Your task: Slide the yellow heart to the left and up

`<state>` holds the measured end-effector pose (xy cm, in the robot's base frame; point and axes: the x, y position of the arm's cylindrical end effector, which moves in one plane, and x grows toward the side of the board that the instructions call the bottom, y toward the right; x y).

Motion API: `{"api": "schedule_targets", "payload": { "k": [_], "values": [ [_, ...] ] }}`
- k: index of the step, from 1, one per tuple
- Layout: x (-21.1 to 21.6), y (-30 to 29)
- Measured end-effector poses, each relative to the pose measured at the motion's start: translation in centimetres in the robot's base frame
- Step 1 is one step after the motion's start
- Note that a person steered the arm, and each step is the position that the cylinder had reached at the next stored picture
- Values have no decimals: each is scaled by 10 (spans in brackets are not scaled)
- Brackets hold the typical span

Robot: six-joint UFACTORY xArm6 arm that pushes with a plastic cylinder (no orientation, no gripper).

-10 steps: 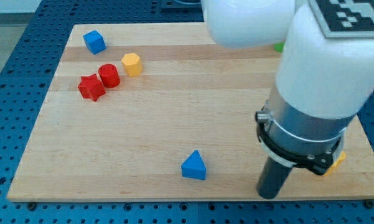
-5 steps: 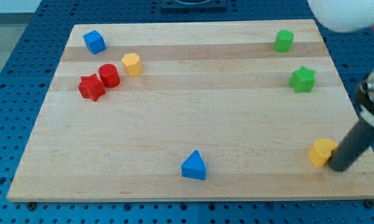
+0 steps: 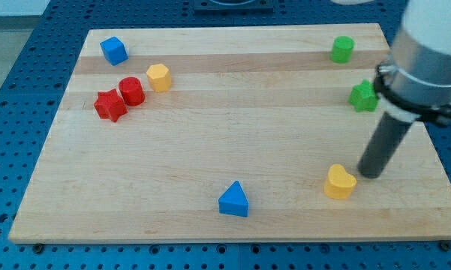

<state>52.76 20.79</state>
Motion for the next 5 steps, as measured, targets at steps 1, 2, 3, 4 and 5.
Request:
{"api": "schedule_targets", "payload": {
  "k": [1,2,3,4,5],
  "values": [
    [41,39],
    [87,4],
    [91,-10],
    [85,-40],
    [66,-58]
  ]
}}
